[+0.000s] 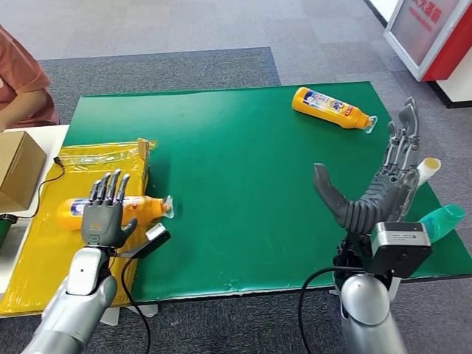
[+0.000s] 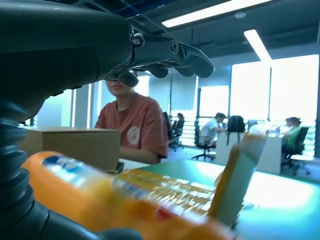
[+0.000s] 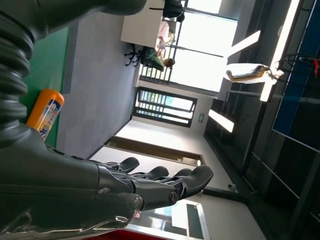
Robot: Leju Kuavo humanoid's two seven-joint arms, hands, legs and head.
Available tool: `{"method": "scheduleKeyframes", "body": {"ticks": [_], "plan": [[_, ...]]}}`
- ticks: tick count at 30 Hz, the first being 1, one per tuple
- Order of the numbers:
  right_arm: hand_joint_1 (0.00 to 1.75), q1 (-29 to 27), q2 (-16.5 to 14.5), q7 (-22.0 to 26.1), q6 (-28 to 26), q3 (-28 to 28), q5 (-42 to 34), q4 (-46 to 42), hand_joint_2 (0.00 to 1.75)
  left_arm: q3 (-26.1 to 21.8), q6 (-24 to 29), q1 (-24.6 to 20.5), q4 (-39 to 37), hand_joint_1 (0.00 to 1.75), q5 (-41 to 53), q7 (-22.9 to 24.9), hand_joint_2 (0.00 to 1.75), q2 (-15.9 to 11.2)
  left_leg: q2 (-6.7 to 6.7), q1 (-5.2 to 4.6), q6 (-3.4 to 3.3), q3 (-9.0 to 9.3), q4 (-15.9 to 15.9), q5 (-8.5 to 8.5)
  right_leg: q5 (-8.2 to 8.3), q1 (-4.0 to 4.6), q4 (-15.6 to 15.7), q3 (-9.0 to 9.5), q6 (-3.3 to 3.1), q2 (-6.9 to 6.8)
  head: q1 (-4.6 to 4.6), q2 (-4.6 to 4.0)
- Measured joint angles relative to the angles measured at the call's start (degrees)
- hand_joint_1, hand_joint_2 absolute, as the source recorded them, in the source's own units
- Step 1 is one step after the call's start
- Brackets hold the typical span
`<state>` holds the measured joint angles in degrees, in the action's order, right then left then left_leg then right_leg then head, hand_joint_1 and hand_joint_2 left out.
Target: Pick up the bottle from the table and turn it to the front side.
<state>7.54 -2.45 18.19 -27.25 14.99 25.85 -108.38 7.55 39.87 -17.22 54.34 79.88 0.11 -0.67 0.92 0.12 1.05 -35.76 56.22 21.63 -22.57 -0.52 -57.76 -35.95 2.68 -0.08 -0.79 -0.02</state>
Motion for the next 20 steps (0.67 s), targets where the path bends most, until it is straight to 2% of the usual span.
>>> {"method": "scheduleKeyframes", "body": {"ticks": [2, 4, 8, 10, 13, 15, 17, 19, 20], "plan": [[0.00, -0.74, 0.08, -0.10, -0.40, 0.05, 0.66, -0.30, 1.75, 0.79, -0.35, 2.43, 6.41, 0.00, -6.76, -3.99, 1.75, 0.77, 0.00, 0.00, -0.01, -0.01, 0.00, 0.05, -0.01, 0.00, 0.02, 0.00, 0.01, 0.00, -0.01, 0.00], [0.00, -1.75, 0.12, -0.26, -0.64, 0.04, 1.39, -0.79, 1.75, 2.30, -3.11, 5.02, 14.04, 0.00, -18.39, -8.86, 1.75, 1.41, 0.00, 0.00, -0.04, -0.02, 0.00, 0.11, -0.04, 0.00, 0.03, 0.00, 0.01, 0.00, -0.01, 0.00], [0.00, -3.96, 0.65, -0.38, 0.06, 0.02, 2.01, -1.67, 1.75, 5.90, -16.69, 10.50, 29.90, 0.00, -47.10, -18.45, 1.75, 1.42, 0.00, 0.00, -0.05, -0.03, 0.00, 0.19, -0.12, 0.00, 0.04, 0.00, 0.01, 0.01, 0.01, 0.00], [0.00, -5.01, 1.12, -0.37, 1.00, 0.01, 2.09, -1.99, 1.75, 7.11, -24.36, 13.34, 36.90, 0.00, -57.74, -22.25, 1.75, 1.12, 0.00, 0.00, -0.06, -0.03, 0.00, 0.22, -0.19, 0.00, 0.03, 0.02, 0.05, 0.00, 0.00, 0.00], [0.00, -5.82, 1.59, -0.27, 2.96, 0.00, 1.82, -2.09, 1.75, 7.48, -35.68, 17.03, 43.42, 0.00, -69.86, -27.01, 1.75, 0.79, -0.01, 0.00, -0.04, -0.02, 0.00, 0.26, -0.24, 0.00, 0.03, 0.04, 0.07, 0.00, 0.01, 0.00], [0.00, -6.23, 1.80, -0.14, 4.63, 0.02, 0.73, -2.09, 1.75, 7.30, -41.38, 19.62, 46.70, 0.51, -75.57, -29.27, 1.75, 0.72, -0.01, 0.00, -0.01, -0.02, 0.00, 0.28, -0.26, 0.00, 0.03, 0.04, 0.06, 0.00, 0.01, 0.00], [0.00, -6.46, 1.96, 0.01, 6.95, 0.11, -1.61, -2.04, 1.75, 7.00, -45.21, 21.67, 49.08, 0.51, -79.36, -30.41, 1.75, 0.81, -0.02, 0.00, -0.02, -0.02, 0.00, 0.29, -0.29, 0.00, 0.03, 0.05, 0.04, -0.02, 0.00, 0.00], [0.00, -6.54, 2.03, 0.08, 10.13, 0.31, -5.11, -1.79, 1.75, 6.57, -47.11, 23.24, 50.69, 0.00, -81.77, -30.72, 1.75, 1.20, -0.02, 0.00, -0.02, -0.02, 0.00, 0.30, -0.29, 0.00, 0.03, 0.05, 0.04, -0.02, 0.01, 0.00], [0.00, -6.54, 2.03, 0.08, 11.04, 0.36, -6.13, -1.70, 1.75, 6.44, -47.42, 23.59, 51.02, 0.00, -82.30, -30.73, 1.75, 1.32, -0.03, 0.00, -0.02, -0.02, 0.00, 0.30, -0.29, 0.00, 0.03, 0.05, 0.04, -0.02, 0.01, 0.00]]}}
